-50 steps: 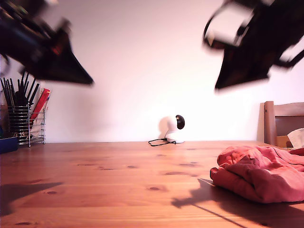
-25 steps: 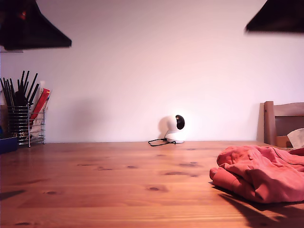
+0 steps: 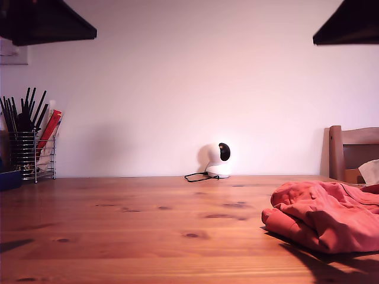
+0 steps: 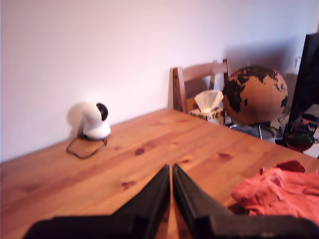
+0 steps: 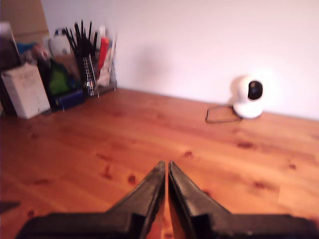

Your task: Fold the underwear in front of you. After folding it, place it to the right side.

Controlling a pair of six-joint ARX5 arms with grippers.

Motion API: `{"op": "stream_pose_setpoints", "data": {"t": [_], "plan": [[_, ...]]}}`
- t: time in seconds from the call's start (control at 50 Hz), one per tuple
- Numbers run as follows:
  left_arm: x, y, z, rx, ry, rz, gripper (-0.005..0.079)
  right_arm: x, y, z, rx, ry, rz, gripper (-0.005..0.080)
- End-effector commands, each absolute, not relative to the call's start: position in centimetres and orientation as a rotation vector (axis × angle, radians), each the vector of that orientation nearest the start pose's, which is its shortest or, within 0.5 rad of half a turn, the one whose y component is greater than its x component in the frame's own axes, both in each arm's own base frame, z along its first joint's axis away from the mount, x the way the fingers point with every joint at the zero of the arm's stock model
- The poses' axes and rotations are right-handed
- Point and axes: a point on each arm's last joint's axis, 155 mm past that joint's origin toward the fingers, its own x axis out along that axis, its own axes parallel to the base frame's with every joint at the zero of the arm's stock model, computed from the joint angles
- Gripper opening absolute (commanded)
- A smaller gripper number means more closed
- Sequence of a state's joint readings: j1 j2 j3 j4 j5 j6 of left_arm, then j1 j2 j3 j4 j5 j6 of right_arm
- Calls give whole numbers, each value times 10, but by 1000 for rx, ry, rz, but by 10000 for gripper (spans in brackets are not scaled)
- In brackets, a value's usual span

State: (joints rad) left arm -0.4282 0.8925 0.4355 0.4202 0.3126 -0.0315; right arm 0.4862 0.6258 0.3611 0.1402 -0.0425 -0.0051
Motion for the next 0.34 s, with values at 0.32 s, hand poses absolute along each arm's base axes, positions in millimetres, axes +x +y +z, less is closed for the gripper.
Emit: {"op": "stream_pose_setpoints", "data": {"t": [0.32], "plan": [[289,-194,231,-32,98,-734,-16,254,144,153,-93,375,526,-12]]}}
